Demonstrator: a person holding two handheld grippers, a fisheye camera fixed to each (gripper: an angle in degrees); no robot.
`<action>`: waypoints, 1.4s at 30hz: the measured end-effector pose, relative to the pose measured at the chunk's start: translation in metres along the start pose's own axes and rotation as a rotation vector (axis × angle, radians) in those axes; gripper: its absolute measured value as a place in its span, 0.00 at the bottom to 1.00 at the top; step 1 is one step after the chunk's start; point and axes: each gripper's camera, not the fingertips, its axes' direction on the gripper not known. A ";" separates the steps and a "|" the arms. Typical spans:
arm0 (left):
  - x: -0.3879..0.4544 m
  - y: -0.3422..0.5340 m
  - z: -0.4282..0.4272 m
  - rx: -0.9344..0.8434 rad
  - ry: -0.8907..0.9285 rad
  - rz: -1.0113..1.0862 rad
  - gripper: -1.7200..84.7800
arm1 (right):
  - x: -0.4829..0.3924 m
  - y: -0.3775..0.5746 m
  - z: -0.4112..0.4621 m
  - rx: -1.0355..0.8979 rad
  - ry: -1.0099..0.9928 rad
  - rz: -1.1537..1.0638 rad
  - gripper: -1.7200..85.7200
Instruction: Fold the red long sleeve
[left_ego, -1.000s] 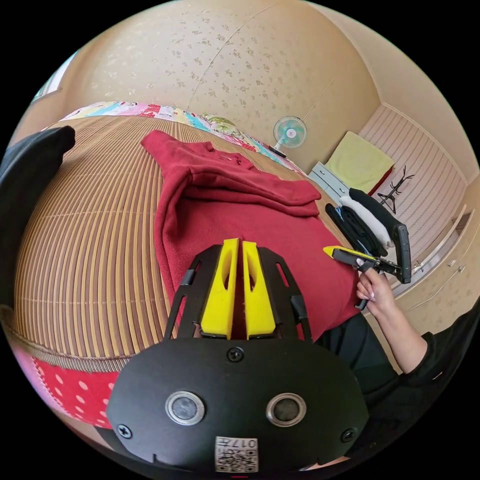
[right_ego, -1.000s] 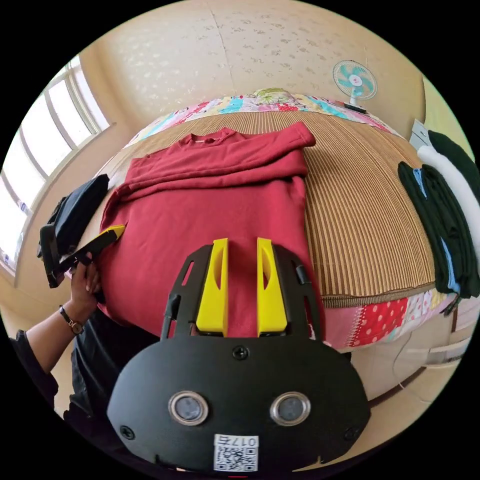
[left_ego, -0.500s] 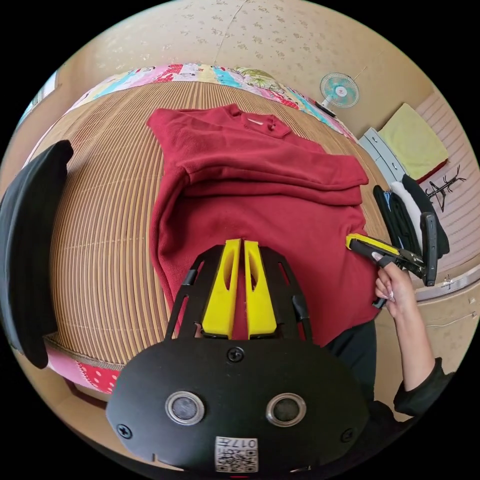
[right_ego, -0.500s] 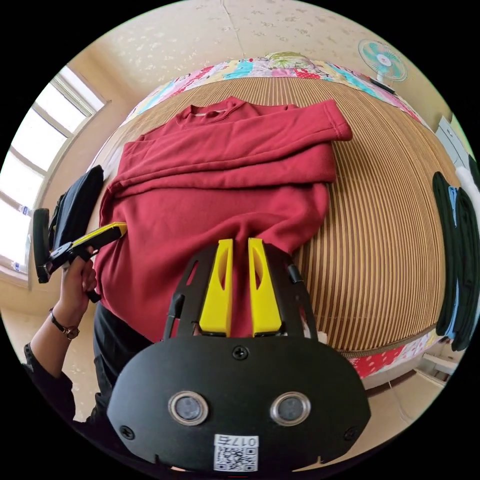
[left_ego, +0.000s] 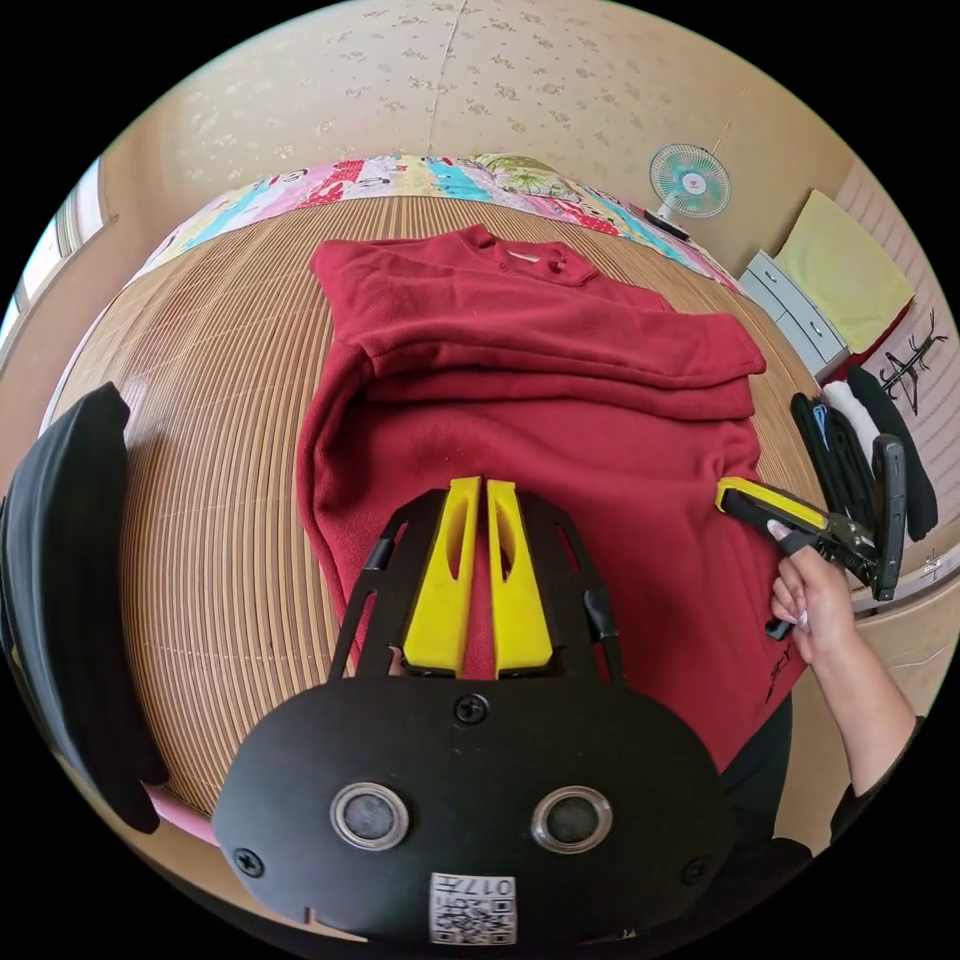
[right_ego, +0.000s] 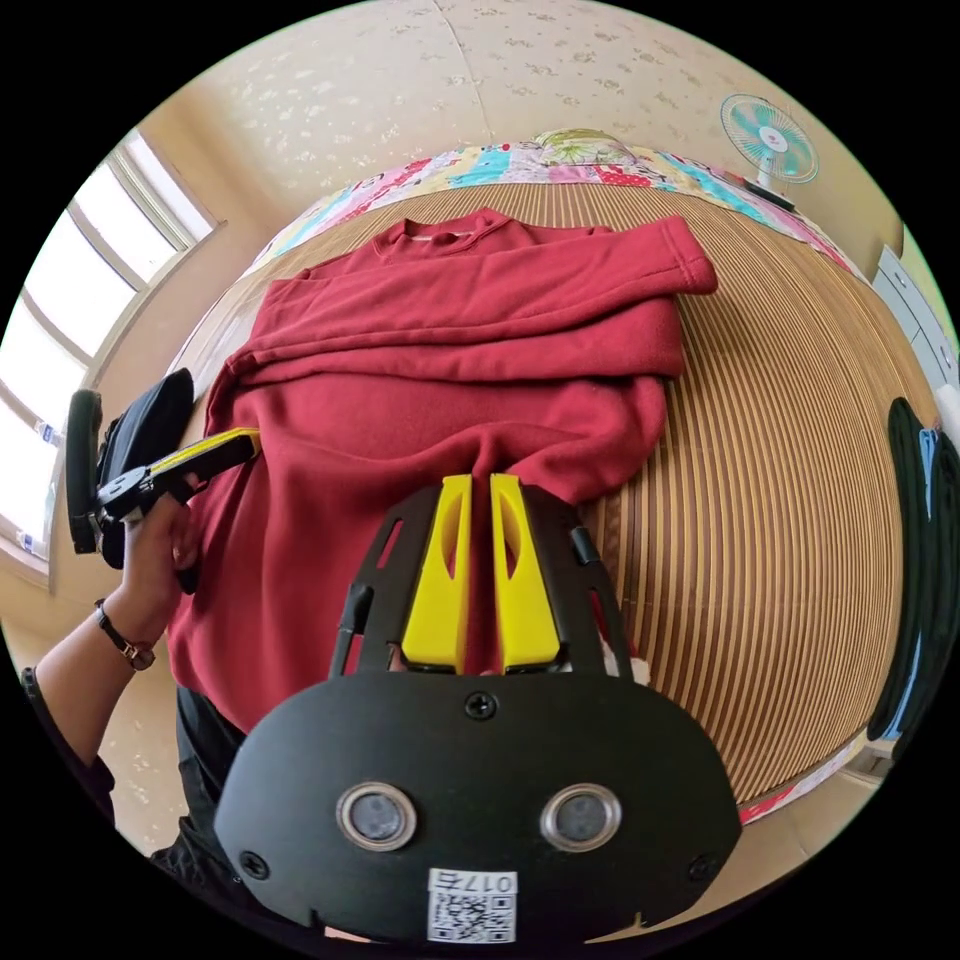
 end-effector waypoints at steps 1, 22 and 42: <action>0.003 -0.003 0.002 0.007 -0.014 0.015 0.02 | -0.003 0.000 0.003 0.006 0.026 -0.007 0.07; -0.032 -0.018 0.017 0.038 0.075 -0.026 0.02 | -0.041 0.010 0.057 0.053 0.350 -0.127 0.05; -0.037 0.000 0.015 0.043 0.051 -0.016 0.02 | 0.010 0.023 0.050 0.056 0.209 -0.073 0.05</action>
